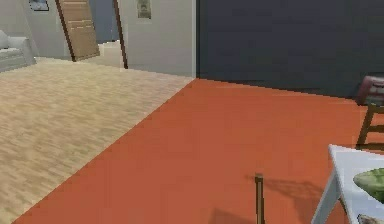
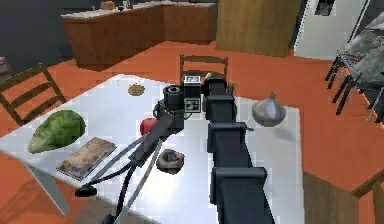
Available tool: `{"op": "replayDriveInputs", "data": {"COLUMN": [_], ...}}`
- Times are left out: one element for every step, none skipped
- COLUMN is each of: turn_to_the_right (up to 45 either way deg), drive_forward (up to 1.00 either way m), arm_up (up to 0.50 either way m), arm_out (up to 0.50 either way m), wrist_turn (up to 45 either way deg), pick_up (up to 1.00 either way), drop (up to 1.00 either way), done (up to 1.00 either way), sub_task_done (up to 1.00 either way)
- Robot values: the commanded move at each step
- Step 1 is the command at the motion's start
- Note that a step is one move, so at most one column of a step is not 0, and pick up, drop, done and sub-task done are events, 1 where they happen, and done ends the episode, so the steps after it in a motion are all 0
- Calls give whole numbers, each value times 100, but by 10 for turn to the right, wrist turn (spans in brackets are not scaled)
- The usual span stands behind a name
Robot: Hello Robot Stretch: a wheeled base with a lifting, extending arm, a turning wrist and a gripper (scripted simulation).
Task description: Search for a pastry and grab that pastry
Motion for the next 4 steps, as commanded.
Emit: {"op": "replayDriveInputs", "data": {"turn_to_the_right": [0,0,0,0], "drive_forward": [0,0,0,0], "arm_up": [0,0,0,-30], "arm_out": [0,0,0,0], "wrist_turn": [450,450,300,0], "pick_up": [0,0,0,0], "drop": [0,0,0,0], "done": [0,0,0,0], "sub_task_done": [0,0,0,0]}}
